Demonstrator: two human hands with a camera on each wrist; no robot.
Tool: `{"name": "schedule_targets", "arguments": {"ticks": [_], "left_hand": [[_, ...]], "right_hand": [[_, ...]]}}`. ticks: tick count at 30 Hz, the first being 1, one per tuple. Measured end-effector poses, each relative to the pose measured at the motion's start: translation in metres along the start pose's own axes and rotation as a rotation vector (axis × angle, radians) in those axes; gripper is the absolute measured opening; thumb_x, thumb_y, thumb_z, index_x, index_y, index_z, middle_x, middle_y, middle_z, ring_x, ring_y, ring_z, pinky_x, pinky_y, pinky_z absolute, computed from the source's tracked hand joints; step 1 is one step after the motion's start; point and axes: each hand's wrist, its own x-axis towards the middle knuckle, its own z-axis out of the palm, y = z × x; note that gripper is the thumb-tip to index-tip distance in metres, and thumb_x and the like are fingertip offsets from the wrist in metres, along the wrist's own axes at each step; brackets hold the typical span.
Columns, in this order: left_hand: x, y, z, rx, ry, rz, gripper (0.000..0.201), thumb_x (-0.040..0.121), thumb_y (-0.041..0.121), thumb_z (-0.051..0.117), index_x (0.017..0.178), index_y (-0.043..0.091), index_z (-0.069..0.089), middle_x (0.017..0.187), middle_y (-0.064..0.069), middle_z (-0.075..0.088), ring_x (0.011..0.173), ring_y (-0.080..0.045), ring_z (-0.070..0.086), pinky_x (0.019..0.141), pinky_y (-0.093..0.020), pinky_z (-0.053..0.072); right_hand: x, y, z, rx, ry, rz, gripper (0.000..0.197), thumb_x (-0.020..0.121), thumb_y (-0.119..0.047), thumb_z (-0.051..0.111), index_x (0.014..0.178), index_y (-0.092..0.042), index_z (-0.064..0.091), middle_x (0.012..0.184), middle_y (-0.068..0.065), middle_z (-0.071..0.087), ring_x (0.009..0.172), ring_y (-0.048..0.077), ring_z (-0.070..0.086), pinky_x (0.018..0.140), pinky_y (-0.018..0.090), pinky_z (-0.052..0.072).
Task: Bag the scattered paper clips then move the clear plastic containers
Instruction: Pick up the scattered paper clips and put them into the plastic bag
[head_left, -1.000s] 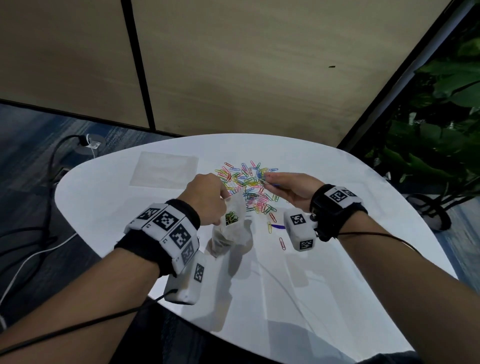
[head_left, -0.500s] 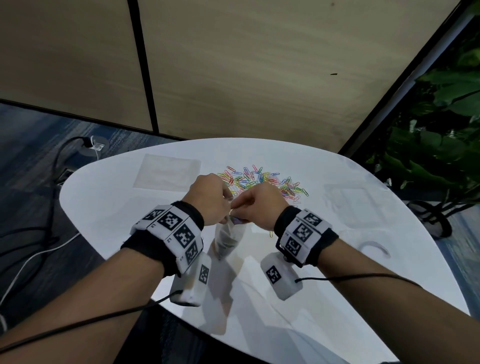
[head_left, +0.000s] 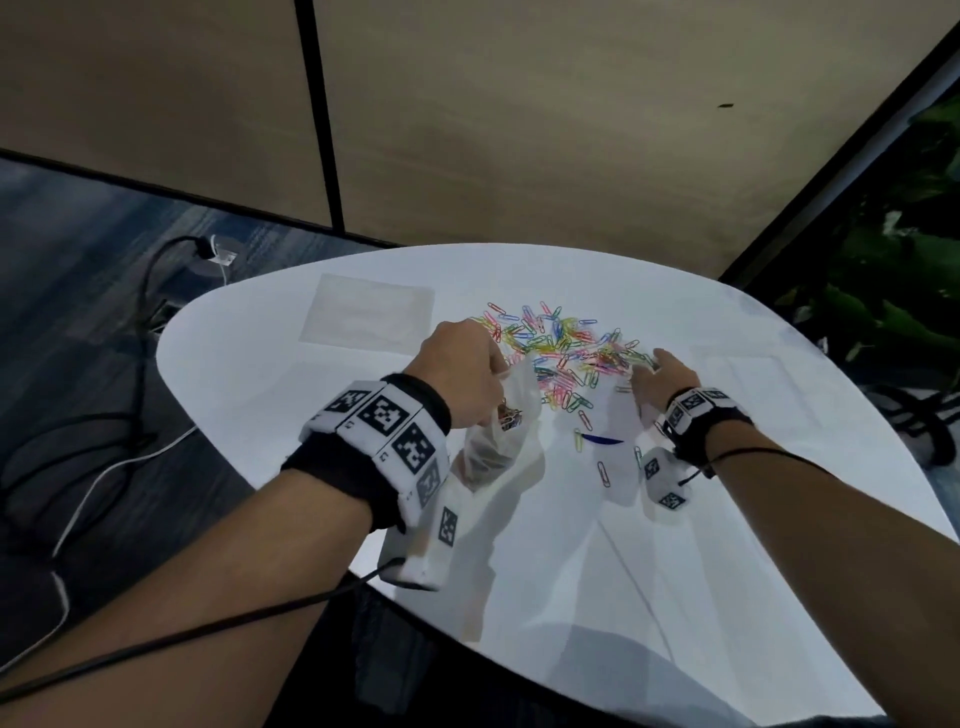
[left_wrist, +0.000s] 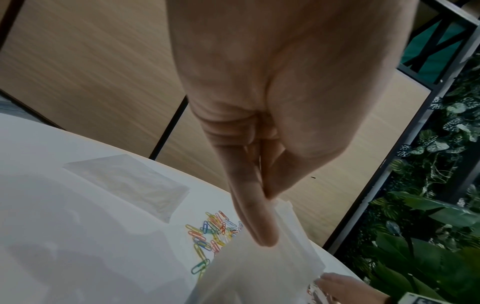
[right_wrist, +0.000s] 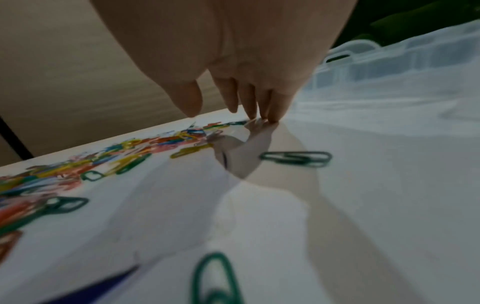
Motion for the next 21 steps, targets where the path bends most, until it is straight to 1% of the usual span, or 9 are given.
{"name": "schedule_targets", "arguments": {"ticks": [3,4,6,9,12,14,17,19,21], "left_hand": [[0.001,-0.003,-0.001,-0.015,-0.013,-0.009,0.025,0.093,-0.005,0.053,0.097,0.000,0.077,0.087,-0.009,0.073,0.067,-0.026,0.077,0.071,-0.041,0.065],[0.002,-0.004,-0.001,-0.020,-0.014,-0.015,0.024,0.093,-0.004,0.054,0.098,0.001,0.076,0.086,-0.006,0.071,0.066,-0.026,0.077,0.071,-0.041,0.065],[0.003,-0.004,-0.003,-0.024,-0.014,-0.025,0.024,0.094,-0.003,0.054,0.102,0.004,0.075,0.091,-0.006,0.068,0.066,-0.026,0.077,0.070,-0.041,0.065],[0.005,-0.004,-0.004,-0.017,-0.014,-0.030,0.024,0.095,-0.002,0.053,0.104,0.007,0.074,0.094,-0.007,0.067,0.067,-0.026,0.077,0.072,-0.041,0.065],[0.005,-0.003,-0.003,-0.007,-0.018,-0.026,0.023,0.095,-0.001,0.054,0.105,0.006,0.073,0.092,-0.008,0.066,0.069,-0.027,0.077,0.073,-0.041,0.065],[0.004,-0.003,-0.001,0.011,-0.021,-0.014,0.023,0.095,-0.001,0.054,0.106,0.006,0.073,0.094,-0.009,0.067,0.068,-0.027,0.077,0.073,-0.041,0.065],[0.004,-0.004,-0.001,0.022,-0.024,-0.018,0.022,0.095,0.000,0.055,0.105,0.007,0.073,0.093,-0.009,0.067,0.068,-0.026,0.077,0.073,-0.041,0.065],[0.004,-0.004,-0.002,0.022,-0.022,-0.024,0.021,0.095,0.000,0.056,0.105,0.007,0.073,0.092,-0.008,0.067,0.067,-0.026,0.077,0.073,-0.041,0.065],[0.005,-0.003,-0.002,0.022,-0.022,-0.028,0.022,0.094,0.000,0.056,0.105,0.007,0.073,0.094,-0.010,0.068,0.067,-0.025,0.076,0.073,-0.041,0.065]], "right_hand": [[0.020,-0.011,0.006,-0.037,0.003,-0.088,0.066,0.096,-0.047,0.046,0.151,-0.016,0.028,0.153,0.013,0.037,0.130,0.027,0.046,0.106,0.037,0.036],[0.023,-0.018,0.006,-0.076,-0.014,-0.132,0.065,0.096,-0.045,0.045,0.152,-0.016,0.026,0.154,0.013,0.036,0.132,0.029,0.044,0.108,0.037,0.035],[0.020,-0.036,0.005,-0.154,-0.030,-0.230,0.058,0.098,-0.031,0.045,0.152,-0.018,0.028,0.154,0.011,0.036,0.137,0.032,0.039,0.112,0.037,0.032],[0.008,-0.050,0.005,-0.348,-0.033,-0.394,0.052,0.090,-0.014,0.056,0.141,-0.017,0.048,0.139,0.012,0.054,0.126,0.032,0.051,0.104,0.036,0.042],[0.003,-0.051,0.007,-0.452,0.055,-0.472,0.031,0.087,-0.009,0.061,0.116,-0.013,0.070,0.112,0.011,0.071,0.104,0.030,0.064,0.092,0.036,0.054],[-0.002,-0.049,0.005,-0.439,0.081,-0.439,0.017,0.088,-0.017,0.065,0.100,-0.013,0.077,0.098,0.010,0.075,0.092,0.027,0.067,0.085,0.034,0.057],[-0.004,-0.039,-0.001,-0.284,0.087,-0.304,0.016,0.083,-0.027,0.075,0.088,-0.013,0.080,0.085,0.006,0.076,0.083,0.022,0.069,0.080,0.027,0.057],[0.000,-0.026,-0.007,-0.002,0.056,-0.160,0.016,0.073,-0.027,0.083,0.084,-0.016,0.081,0.084,0.001,0.077,0.083,0.016,0.070,0.086,0.027,0.056],[-0.004,-0.019,-0.019,0.354,-0.048,-0.034,0.021,0.063,-0.024,0.088,0.080,-0.014,0.081,0.087,0.002,0.077,0.086,0.017,0.073,0.090,0.031,0.057]]}}
